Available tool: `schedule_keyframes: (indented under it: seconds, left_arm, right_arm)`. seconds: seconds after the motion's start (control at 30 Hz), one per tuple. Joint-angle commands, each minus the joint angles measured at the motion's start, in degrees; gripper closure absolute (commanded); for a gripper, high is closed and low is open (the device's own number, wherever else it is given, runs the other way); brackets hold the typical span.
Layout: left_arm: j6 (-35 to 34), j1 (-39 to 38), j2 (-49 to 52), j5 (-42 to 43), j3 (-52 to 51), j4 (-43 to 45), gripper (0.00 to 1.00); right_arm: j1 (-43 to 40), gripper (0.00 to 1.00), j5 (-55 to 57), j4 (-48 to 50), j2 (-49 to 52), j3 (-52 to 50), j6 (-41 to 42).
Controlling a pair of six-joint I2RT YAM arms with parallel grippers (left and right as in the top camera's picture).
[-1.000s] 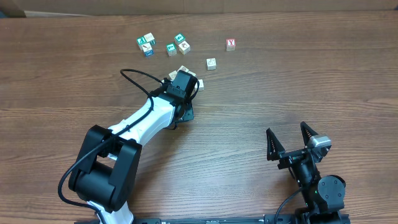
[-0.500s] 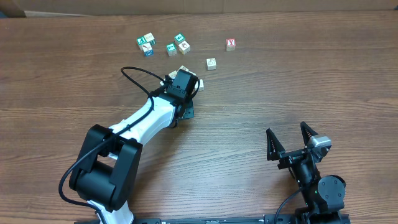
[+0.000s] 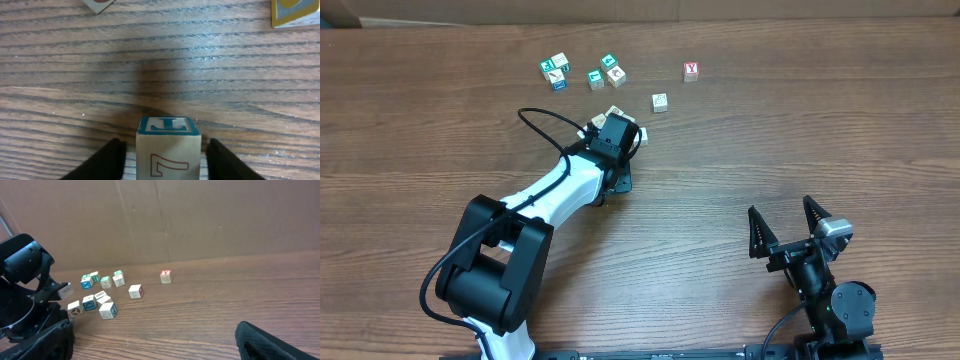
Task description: Form a horizontal line
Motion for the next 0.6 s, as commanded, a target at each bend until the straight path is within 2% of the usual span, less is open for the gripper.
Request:
schedule_keyframes:
  seconds: [0.0,0.07,0.23,0.57]
  left_arm:
    - [0.42,0.0,0.59,-0.96,-0.59,0.2,0.49]
    - [0.42,-0.02,0.59,-1.01,-0.59,0.24,0.5]
    - [0.44,0.0,0.59,-1.01,-0.59,0.26,0.65]
    - [0.44,-0.02,0.59,-2.36,-0.59,1.11,0.67]
  right_arm:
    - [-0.22,0.0,0.44,0.22,-0.31,-0.59,0.13]
    - [-0.22,0.0,0.44,0.22,-0.31,-0.59,0.13]
    - [-0.22,0.0,0.44,0.22,-0.31,-0.59,0.13]
    - [-0.22,0.0,0.44,0.22,-0.31,-0.59,0.13]
